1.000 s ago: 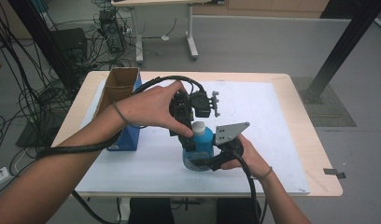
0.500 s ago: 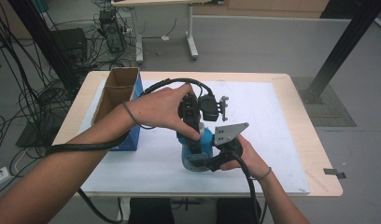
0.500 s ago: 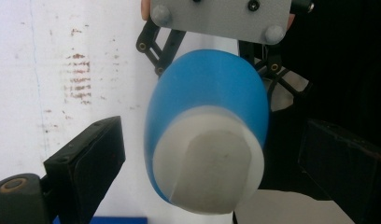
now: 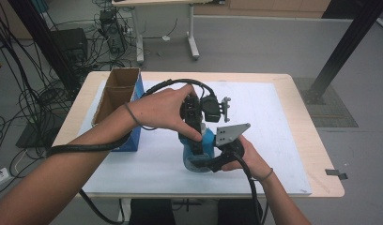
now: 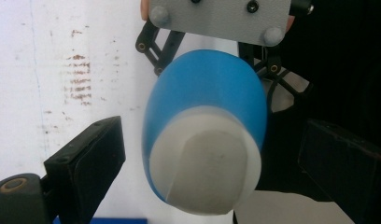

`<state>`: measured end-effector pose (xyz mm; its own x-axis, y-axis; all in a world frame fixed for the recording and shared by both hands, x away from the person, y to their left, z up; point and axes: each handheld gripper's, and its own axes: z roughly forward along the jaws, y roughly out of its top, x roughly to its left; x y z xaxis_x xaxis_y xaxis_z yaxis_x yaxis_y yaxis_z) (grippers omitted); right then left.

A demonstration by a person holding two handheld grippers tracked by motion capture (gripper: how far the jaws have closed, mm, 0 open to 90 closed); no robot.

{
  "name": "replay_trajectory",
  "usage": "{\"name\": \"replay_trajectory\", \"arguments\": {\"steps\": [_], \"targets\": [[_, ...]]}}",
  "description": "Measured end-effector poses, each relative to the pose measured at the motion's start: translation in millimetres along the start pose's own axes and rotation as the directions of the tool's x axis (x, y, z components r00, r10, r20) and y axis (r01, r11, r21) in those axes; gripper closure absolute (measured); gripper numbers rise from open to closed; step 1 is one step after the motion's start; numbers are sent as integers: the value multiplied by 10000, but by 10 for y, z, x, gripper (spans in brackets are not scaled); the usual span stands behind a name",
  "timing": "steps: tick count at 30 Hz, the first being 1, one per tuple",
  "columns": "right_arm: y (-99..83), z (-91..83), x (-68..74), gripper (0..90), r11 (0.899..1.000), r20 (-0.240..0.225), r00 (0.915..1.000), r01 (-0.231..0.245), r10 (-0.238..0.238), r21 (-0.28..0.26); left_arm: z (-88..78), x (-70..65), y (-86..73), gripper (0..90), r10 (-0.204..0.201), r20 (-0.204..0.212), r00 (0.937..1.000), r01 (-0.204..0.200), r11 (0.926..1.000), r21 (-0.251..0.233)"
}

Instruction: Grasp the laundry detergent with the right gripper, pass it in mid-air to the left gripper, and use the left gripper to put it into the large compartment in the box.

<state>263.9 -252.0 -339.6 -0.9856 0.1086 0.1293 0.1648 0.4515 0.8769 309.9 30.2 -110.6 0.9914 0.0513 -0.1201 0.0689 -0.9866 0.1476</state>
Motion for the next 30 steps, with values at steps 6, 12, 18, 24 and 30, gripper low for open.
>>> {"name": "replay_trajectory", "arguments": {"steps": [6, 12, 18, 24, 30], "targets": [[2, 5, -2, 418, 10000, 2, 10000, -2, 2, -9, -3, 2, -5, 77, 12, -22, 10000, -12, 10000, -7], [12, 8, 1, 418, 10000, 30, 10000, -3, 3, 9, -3, 3, -18, 77, -6, -23, 10000, 6, 10000, -53], [13, 9, -3, 418, 10000, 14, 10000, 9, -9, -17, -4, 7, -35, 77, -83, -35, 10000, 83, 9999, -62], [10, 13, -4, 418, 10000, 35, 10000, -16, 16, -35, -5, 6, -34, 77, -55, -13, 10000, 55, 10000, -51], [16, 7, 0, 417, 10000, 65, 10000, 11, -11, -37, 3, 11, -43, 77, -96, -11, 10000, 96, 9999, -49]]}}
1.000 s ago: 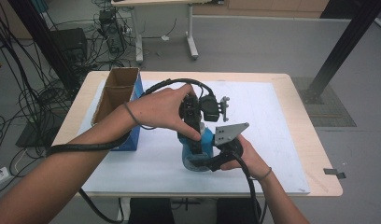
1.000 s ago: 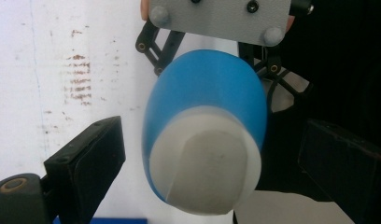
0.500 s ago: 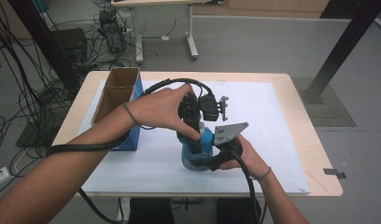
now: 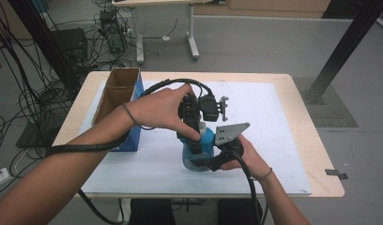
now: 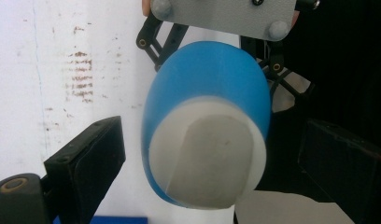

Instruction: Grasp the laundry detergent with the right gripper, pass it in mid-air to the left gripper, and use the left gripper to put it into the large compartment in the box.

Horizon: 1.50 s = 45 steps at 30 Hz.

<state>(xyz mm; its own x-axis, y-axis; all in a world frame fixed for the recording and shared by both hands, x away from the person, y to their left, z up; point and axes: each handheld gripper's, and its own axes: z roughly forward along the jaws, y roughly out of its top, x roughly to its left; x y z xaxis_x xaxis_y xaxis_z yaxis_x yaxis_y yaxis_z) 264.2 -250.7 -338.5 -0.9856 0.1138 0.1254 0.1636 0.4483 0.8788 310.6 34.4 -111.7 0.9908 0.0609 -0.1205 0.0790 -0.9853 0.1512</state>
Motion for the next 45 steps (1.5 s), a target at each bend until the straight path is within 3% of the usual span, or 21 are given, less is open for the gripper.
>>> {"name": "replay_trajectory", "arguments": {"steps": [45], "targets": [[24, 3, 3, 417, 10000, -17, 10000, -16, 16, -14, 12, 15, -6, 73, 1, 125, 9999, -1, 10000, 23]]}}
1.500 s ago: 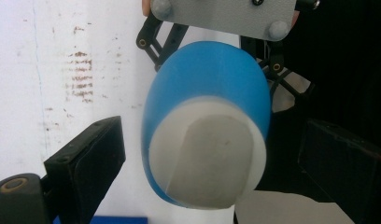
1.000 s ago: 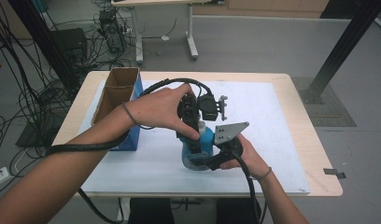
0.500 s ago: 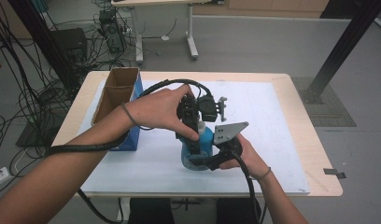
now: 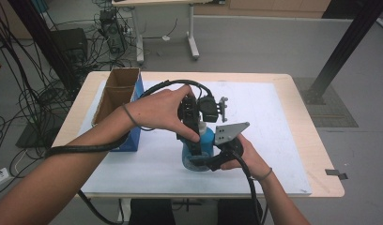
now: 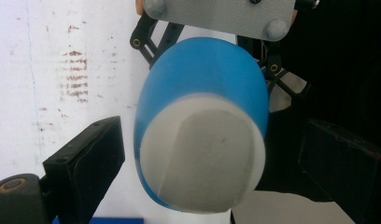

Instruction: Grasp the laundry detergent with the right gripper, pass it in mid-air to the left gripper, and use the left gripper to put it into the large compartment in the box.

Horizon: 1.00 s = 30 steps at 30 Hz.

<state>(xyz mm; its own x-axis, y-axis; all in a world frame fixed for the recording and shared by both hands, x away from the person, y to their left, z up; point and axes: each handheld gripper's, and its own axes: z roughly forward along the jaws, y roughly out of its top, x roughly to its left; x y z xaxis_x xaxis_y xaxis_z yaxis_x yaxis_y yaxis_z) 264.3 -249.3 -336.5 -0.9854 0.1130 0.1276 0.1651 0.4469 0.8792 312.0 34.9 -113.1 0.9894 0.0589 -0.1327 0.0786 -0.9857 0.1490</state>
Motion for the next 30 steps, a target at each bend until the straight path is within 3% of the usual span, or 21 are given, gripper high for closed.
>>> {"name": "replay_trajectory", "arguments": {"steps": [30], "targets": [[10, -12, 19, 418, 10000, 50, 10000, -11, 11, -12, 22, 3, 34, 82, 108, -19, 9999, -108, 9999, 105]]}}
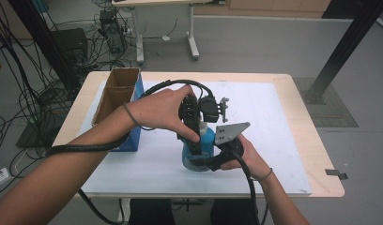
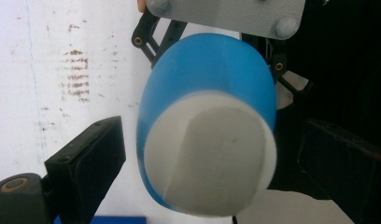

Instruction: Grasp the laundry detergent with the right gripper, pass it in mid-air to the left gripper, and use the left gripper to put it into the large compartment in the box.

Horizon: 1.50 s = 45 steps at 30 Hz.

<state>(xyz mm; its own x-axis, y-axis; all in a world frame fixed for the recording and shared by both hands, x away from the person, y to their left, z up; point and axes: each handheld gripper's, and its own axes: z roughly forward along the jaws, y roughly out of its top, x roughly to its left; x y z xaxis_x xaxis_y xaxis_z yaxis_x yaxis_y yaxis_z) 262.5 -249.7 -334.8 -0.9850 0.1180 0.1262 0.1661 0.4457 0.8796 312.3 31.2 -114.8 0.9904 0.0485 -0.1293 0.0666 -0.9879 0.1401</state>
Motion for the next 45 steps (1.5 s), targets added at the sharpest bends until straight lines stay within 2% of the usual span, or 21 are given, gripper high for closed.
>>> {"name": "replay_trajectory", "arguments": {"steps": [2, 6, 13, 21, 27, 30, 37, 45], "targets": [[3, -3, -1, 418, 10000, -1, 10000, 5, -5, 3, 0, -22, 1, 86, 28, -124, 9999, -28, 10000, -29], [11, -4, -6, 417, 10000, -15, 10000, 50, -50, 1, -1, -20, 26, 96, 158, -113, 9998, -158, 9999, -30], [8, -12, -2, 417, 9999, 8, 10000, 88, -88, -47, 42, -50, 87, 115, 383, -204, 9991, -380, 9991, 168], [10, -3, 0, 418, 10000, -67, 10000, 60, -60, -20, 87, -60, 123, 132, 410, -223, 9989, -402, 9987, 320], [9, 4, -5, 418, 9999, -58, 9999, 151, -151, -52, 87, -86, 137, 201, 444, -385, 9983, -429, 9983, 382], [8, 4, -5, 418, 9999, -60, 9999, 134, -134, -83, 95, -78, 155, 251, 478, -299, 9984, -463, 9977, 486], [8, 5, 1, 418, 9999, -78, 9999, 111, -111, -45, 83, -75, 134, 356, 354, -415, 9985, -338, 9987, 391], [6, 2, -5, 418, 9999, -67, 9999, 109, -109, -48, 86, -80, 140, 360, 313, -448, 9985, -294, 9986, 433]]}}
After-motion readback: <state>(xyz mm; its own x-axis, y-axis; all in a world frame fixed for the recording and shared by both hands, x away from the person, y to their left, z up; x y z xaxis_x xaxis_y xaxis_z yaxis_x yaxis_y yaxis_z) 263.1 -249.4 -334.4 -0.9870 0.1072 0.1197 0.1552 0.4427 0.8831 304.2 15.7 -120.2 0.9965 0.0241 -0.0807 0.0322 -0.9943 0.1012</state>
